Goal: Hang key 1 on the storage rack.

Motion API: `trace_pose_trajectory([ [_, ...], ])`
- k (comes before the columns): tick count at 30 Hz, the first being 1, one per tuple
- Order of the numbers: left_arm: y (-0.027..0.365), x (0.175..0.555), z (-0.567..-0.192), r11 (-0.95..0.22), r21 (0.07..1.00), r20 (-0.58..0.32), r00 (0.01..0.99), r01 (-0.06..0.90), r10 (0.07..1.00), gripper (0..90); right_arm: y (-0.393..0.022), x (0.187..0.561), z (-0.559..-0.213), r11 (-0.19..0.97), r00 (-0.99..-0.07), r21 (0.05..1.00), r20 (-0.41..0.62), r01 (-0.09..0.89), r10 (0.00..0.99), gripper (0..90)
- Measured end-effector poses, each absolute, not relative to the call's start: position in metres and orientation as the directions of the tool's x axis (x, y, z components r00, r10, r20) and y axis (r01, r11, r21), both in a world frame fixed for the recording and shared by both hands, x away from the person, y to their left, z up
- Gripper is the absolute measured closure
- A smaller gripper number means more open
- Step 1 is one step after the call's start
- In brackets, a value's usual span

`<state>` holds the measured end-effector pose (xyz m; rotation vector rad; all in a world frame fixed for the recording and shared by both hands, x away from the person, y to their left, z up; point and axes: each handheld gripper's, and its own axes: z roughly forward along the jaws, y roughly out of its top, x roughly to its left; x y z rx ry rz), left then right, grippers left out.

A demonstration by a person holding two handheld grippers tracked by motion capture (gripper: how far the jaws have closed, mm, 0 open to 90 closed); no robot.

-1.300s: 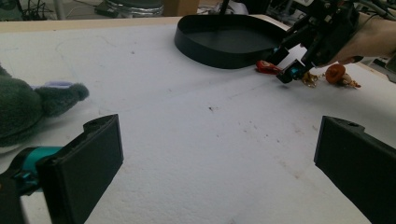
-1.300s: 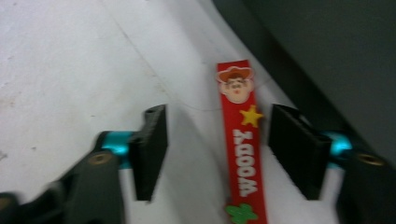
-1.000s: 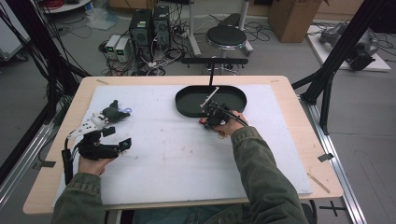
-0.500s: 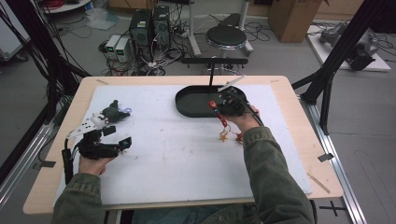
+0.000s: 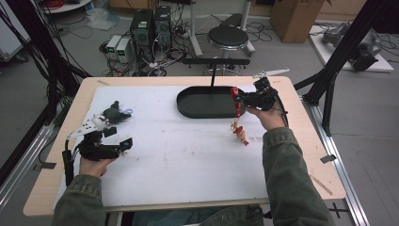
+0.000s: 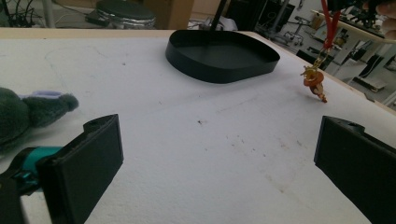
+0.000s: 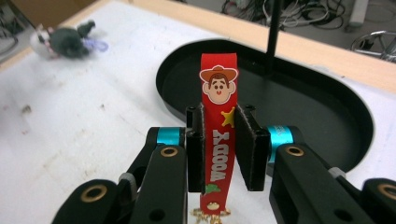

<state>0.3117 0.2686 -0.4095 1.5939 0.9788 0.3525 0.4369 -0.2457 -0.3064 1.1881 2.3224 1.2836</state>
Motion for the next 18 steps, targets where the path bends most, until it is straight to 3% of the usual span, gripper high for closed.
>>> trace_pose_trajectory([
  [18, 0.268, 0.314, -0.410, 0.041, 0.916, -0.298, 0.605, 0.400, 0.738, 1.7, -0.253, 0.437, -0.252, 0.152, -0.597, 0.839, 0.232, 0.522, 0.768, 75.3],
])
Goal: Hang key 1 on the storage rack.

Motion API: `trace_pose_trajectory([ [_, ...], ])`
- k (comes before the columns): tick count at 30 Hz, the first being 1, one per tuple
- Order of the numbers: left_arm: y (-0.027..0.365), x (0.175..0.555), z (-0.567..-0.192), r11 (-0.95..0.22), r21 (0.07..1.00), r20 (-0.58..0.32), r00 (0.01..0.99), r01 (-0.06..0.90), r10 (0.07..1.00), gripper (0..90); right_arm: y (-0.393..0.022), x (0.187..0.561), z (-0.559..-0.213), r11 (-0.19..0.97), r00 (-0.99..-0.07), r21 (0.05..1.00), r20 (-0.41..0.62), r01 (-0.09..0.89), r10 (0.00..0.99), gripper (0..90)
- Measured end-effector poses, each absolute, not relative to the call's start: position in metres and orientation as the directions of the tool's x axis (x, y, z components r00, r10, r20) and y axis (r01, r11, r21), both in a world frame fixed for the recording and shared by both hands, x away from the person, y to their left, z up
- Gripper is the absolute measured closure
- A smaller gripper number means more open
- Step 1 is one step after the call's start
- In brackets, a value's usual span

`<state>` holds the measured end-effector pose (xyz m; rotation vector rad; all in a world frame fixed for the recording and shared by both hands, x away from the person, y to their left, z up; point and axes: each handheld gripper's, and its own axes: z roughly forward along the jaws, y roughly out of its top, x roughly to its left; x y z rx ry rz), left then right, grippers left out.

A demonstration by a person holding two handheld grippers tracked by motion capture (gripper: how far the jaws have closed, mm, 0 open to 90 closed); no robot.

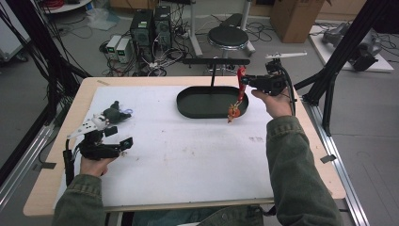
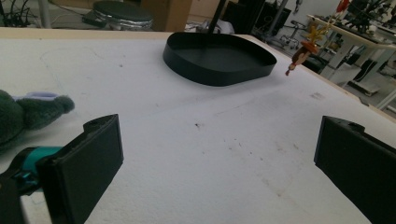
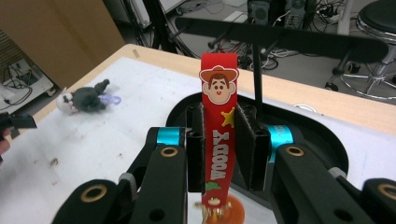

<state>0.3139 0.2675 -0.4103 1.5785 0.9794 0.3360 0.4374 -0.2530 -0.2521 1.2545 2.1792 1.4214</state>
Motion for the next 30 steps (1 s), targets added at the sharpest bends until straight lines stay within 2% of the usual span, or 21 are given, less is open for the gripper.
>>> trace_pose_trajectory([
  [21, 0.268, 0.315, -0.411, 0.043, 0.916, -0.299, 0.607, 0.400, 0.737, 1.7, -0.220, 0.458, -0.230, 0.212, -0.601, 0.819, 0.190, 0.533, 0.776, 75.3],
  [30, 0.268, 0.314, -0.411, 0.029, 0.914, -0.293, 0.607, 0.405, 0.739, 1.7, -0.214, 0.488, -0.227, 0.206, -0.576, 0.810, 0.188, 0.549, 0.796, 75.2],
])
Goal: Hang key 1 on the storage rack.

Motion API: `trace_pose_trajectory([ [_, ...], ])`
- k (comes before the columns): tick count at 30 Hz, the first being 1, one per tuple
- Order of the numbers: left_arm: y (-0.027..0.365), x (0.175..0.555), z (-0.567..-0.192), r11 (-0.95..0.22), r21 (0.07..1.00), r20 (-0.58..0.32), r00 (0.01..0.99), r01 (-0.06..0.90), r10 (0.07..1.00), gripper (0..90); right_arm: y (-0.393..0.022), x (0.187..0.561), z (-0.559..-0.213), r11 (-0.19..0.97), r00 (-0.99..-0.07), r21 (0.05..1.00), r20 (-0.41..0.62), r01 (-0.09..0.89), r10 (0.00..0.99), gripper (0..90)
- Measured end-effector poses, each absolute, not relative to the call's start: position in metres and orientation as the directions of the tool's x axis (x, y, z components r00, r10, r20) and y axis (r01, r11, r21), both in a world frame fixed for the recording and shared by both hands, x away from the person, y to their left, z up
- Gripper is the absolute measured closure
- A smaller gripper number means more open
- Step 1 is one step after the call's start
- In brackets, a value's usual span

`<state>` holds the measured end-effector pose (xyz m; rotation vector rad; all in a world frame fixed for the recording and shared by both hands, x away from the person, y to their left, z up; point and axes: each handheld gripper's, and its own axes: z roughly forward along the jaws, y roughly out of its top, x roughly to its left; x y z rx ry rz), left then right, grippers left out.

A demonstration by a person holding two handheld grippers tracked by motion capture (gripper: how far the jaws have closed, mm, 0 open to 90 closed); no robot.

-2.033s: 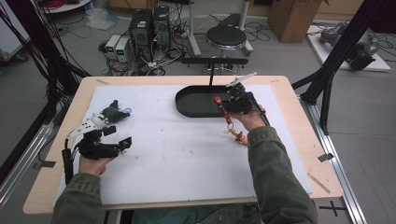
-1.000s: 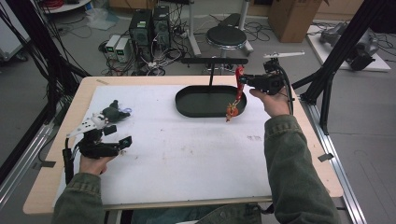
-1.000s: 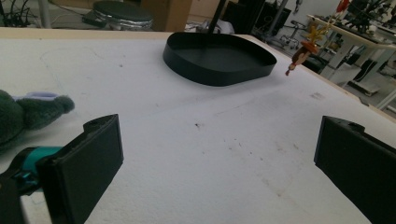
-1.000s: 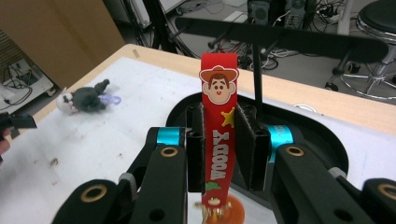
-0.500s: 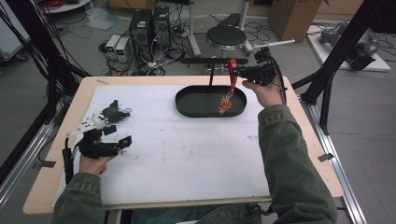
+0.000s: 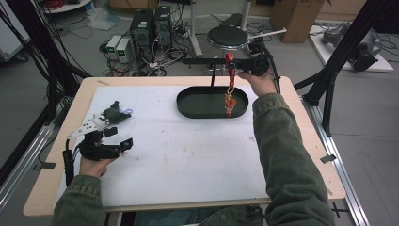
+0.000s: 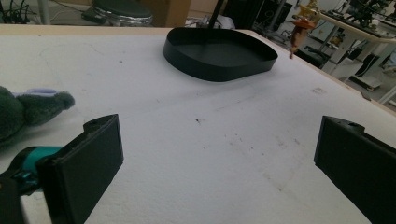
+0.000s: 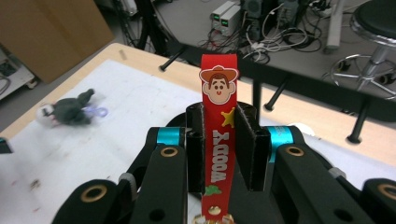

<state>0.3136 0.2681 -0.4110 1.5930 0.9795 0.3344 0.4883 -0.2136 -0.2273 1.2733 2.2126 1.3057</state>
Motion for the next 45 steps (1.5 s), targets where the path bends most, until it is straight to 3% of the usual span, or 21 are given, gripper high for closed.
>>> trace_pose_trajectory([
  [16, 0.269, 0.317, -0.413, 0.025, 0.912, -0.291, 0.602, 0.410, 0.743, 1.7, -0.223, 0.535, -0.221, 0.094, -0.484, 0.829, 0.225, 0.551, 0.846, 75.2],
  [34, 0.270, 0.318, -0.414, 0.024, 0.909, -0.294, 0.599, 0.416, 0.745, 1.7, -0.218, 0.558, -0.228, 0.053, -0.472, 0.842, 0.248, 0.537, 0.846, 75.0],
  [45, 0.268, 0.319, -0.415, 0.010, 0.908, -0.285, 0.601, 0.419, 0.747, 1.7, -0.211, 0.567, -0.234, -0.031, -0.441, 0.869, 0.281, 0.494, 0.852, 74.8],
])
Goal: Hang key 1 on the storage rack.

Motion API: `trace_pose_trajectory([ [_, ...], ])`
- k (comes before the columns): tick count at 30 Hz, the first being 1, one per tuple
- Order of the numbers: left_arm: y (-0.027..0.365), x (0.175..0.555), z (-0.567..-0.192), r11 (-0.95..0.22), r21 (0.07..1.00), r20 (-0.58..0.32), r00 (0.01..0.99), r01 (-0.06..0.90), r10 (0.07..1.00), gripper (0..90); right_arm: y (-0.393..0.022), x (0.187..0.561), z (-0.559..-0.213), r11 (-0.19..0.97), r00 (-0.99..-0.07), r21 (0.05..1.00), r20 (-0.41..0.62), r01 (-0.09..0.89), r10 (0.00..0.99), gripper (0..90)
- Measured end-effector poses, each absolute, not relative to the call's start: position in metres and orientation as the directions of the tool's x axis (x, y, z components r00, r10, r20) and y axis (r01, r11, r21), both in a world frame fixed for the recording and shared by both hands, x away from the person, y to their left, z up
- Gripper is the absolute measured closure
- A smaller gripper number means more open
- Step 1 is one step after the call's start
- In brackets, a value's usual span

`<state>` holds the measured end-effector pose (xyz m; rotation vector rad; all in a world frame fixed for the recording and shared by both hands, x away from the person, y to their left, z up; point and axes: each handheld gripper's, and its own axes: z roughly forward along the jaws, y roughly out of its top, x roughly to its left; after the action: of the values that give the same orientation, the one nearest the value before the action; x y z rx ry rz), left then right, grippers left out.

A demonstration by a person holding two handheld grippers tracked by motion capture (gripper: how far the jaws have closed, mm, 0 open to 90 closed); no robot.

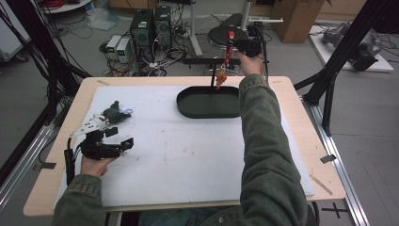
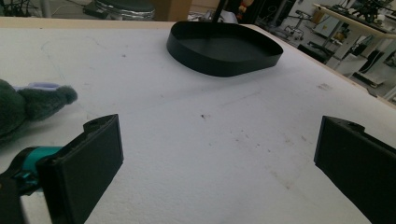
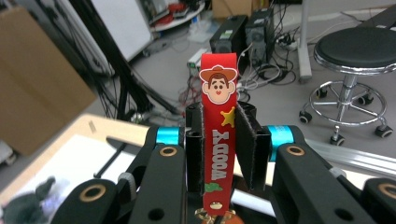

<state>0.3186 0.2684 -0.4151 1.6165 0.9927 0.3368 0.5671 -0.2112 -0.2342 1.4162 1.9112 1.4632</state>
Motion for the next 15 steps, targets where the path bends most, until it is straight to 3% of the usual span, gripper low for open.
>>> trace_pose_trajectory([
  [6, 0.268, 0.319, -0.416, 0.011, 0.905, -0.289, 0.595, 0.425, 0.750, 1.7, -0.209, 0.572, -0.241, -0.056, -0.425, 0.872, 0.292, 0.486, 0.857, 70.9],
  [9, 0.268, 0.319, -0.416, -0.004, 0.900, -0.286, 0.599, 0.435, 0.748, 1.7, -0.212, 0.572, -0.242, -0.037, -0.412, 0.865, 0.276, 0.501, 0.869, 40.1],
  [12, 0.267, 0.318, -0.416, -0.008, 0.902, -0.281, 0.602, 0.431, 0.747, 1.7, -0.215, 0.567, -0.243, -0.019, -0.401, 0.870, 0.247, 0.493, 0.882, 33.5],
  [15, 0.267, 0.318, -0.416, -0.008, 0.900, -0.284, 0.601, 0.435, 0.747, 1.7, -0.222, 0.564, -0.242, -0.034, -0.430, 0.858, 0.291, 0.513, 0.855, 24.0],
])
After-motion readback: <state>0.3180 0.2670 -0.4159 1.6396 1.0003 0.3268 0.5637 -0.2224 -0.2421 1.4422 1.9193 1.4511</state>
